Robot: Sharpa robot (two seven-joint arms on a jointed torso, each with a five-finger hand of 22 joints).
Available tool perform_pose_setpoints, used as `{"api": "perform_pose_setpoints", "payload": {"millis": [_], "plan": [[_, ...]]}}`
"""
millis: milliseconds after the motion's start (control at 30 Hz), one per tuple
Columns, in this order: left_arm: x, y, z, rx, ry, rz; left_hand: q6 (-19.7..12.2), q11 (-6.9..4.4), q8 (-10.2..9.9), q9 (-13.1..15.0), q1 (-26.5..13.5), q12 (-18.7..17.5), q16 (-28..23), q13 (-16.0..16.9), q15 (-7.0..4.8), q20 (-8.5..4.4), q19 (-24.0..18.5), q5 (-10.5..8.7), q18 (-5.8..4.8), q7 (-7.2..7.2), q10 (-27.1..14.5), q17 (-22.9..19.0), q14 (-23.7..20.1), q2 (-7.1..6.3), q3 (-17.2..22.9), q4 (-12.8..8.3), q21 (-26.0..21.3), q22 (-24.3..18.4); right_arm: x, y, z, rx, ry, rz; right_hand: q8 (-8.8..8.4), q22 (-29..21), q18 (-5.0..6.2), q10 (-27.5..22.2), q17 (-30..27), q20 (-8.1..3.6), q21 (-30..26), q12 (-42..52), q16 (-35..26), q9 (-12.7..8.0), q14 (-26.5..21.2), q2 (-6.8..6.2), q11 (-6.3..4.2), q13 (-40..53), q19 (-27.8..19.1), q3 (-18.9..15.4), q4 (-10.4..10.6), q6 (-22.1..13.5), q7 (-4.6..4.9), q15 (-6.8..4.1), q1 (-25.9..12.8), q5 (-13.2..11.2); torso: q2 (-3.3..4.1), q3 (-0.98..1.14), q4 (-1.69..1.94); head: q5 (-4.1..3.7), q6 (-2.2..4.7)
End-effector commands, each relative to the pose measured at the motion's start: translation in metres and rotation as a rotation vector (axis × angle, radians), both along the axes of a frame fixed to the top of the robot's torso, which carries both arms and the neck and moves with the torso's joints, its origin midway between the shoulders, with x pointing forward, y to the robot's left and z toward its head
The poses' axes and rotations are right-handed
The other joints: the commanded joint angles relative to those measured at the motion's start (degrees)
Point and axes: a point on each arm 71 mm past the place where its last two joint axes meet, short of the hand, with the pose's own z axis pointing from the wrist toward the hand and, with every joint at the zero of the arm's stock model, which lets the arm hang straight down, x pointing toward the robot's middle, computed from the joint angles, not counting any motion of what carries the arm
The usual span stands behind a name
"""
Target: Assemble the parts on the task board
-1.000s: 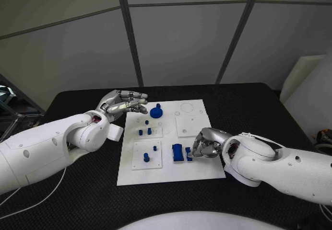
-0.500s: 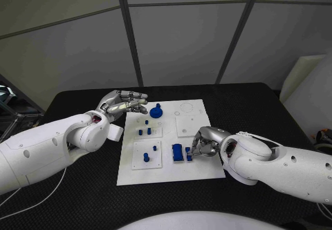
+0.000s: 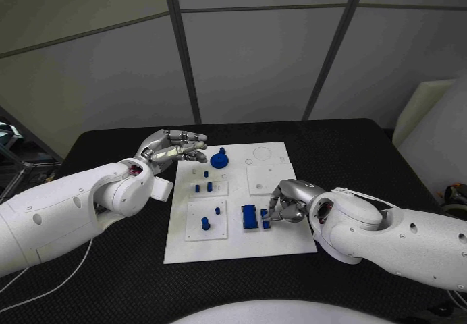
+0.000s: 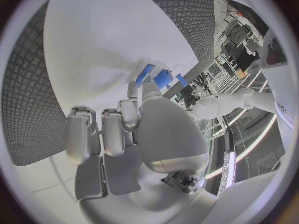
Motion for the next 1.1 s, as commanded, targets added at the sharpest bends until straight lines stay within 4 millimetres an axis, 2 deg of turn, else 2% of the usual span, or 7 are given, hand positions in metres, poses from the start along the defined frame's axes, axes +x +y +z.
{"api": "perform_pose_setpoints", "payload": {"millis": [33,167,433,633,833,967,1100], "plan": [[0.000,-0.001,0.001,-0.010,-0.008,-0.006,-0.1,0.12,0.1,-0.1,-0.4,-0.3,-0.2,-0.1,0.13,-0.16,0.4,-0.20,-0.75,0.38,0.0,0.1,0.5,0.35,-0.3,0.0,-0.3,-0.1,0.000,0.000,0.006,0.076,-0.053,0.000,-0.19,9.4,-0.14,-0.6,-0.2,-0.15,-0.7,-1.4,-0.7,0.0,3.2,0.23,-0.10,-1.7,0.3,-0.3,0.0,-0.8,0.14,-0.15,0.6,1.7,-0.06,-0.02,-0.08,-0.03,0.30],[0.001,0.001,0.000,-0.009,-0.010,-0.001,-0.1,0.12,0.1,-0.1,-0.4,-0.3,-0.2,-0.1,0.13,-0.16,0.4,-0.20,-0.75,0.38,0.0,0.1,0.5,0.35,-0.3,0.0,-0.3,-0.1,0.000,-0.003,0.009,0.193,-0.039,-0.013,-1.09,7.3,0.59,-2.3,-2.8,0.16,-3.2,-5.0,-2.6,-0.4,2.6,0.22,0.44,-4.0,-1.8,-0.4,0.5,-2.4,0.83,0.25,0.9,5.2,-0.31,-0.12,-0.13,-0.04,0.86],[0.008,0.006,-0.004,-0.001,-0.015,0.028,-0.1,0.12,0.2,-0.1,-0.4,-0.3,-0.3,-0.1,0.13,-0.15,0.4,-0.21,-0.76,0.39,0.0,0.1,0.5,0.35,-0.3,0.0,-0.3,-0.1,0.024,-0.027,0.012,0.452,0.035,-0.069,-3.33,2.0,2.38,-6.8,-9.6,0.96,-10.0,-15.3,-8.1,-1.4,0.8,0.95,1.55,-11.0,-7.0,0.2,0.9,-4.7,2.20,1.18,2.7,6.1,-2.15,-0.67,-0.56,1.40,1.59],[0.016,0.009,-0.009,-0.003,-0.012,0.062,-0.1,0.11,0.2,0.0,-0.4,-0.3,-0.3,-0.1,0.10,-0.16,0.5,-0.20,-0.75,0.38,0.1,0.1,0.6,0.42,-0.3,0.0,-0.3,-0.2,0.058,-0.045,0.014,0.729,0.053,-0.134,-7.62,-19.8,8.06,-17.6,-38.1,2.78,-38.7,-38.3,-36.4,-3.7,-10.2,1.79,3.90,-28.4,-27.3,3.3,-0.1,-7.6,4.71,3.29,8.2,4.6,-4.39,-1.37,-1.03,2.40,2.24],[0.021,0.015,-0.016,-0.011,-0.003,0.110,0.0,0.07,0.3,0.0,-0.4,-0.2,-0.4,-0.1,0.08,-0.15,0.5,-0.21,-0.76,0.34,0.2,0.1,0.7,0.49,-0.3,-0.1,-0.4,-0.3,0.086,-0.053,0.006,0.899,0.052,-0.191,-11.90,-27.9,7.47,-19.2,-47.0,5.84,-51.3,-51.3,-54.4,-6.9,-19.1,0.98,6.56,-43.7,-34.5,6.1,1.8,-8.5,7.68,7.37,11.8,3.8,-5.47,-1.49,-1.52,2.74,3.37],[0.026,0.019,-0.021,-0.062,0.019,0.166,0.2,0.06,0.5,0.0,-0.8,-0.2,-1.4,-0.1,0.36,0.07,-0.3,-0.21,-0.91,0.23,0.4,0.0,0.0,0.47,-0.4,0.3,-1.0,-0.9,0.106,-0.056,-0.004,0.984,0.058,-0.234,-14.59,-33.5,7.70,-17.7,-53.4,8.06,-58.3,-56.8,-63.8,-9.5,-20.6,-0.17,8.42,-53.3,-35.7,7.4,3.8,-7.8,8.09,9.24,12.0,3.0,-6.06,-1.50,-1.55,2.18,4.18],[0.031,0.024,-0.023,-0.125,0.023,0.232,-1.1,1.05,0.0,-0.1,-5.2,-1.8,-7.2,-0.3,3.25,2.46,-7.1,-0.21,-2.18,0.29,-1.8,-1.9,-7.3,-1.07,-2.8,3.6,-5.0,-3.9,0.124,-0.057,-0.012,1.058,0.061,-0.276,-16.88,-38.6,8.24,-16.5,-58.4,9.73,-63.9,-60.1,-70.3,-12.1,-20.2,-0.63,9.20,-61.3,-34.4,9.4,3.8,-6.7,8.60,10.03,11.0,3.0,-5.85,-1.51,-1.67,1.64,5.47]]}}
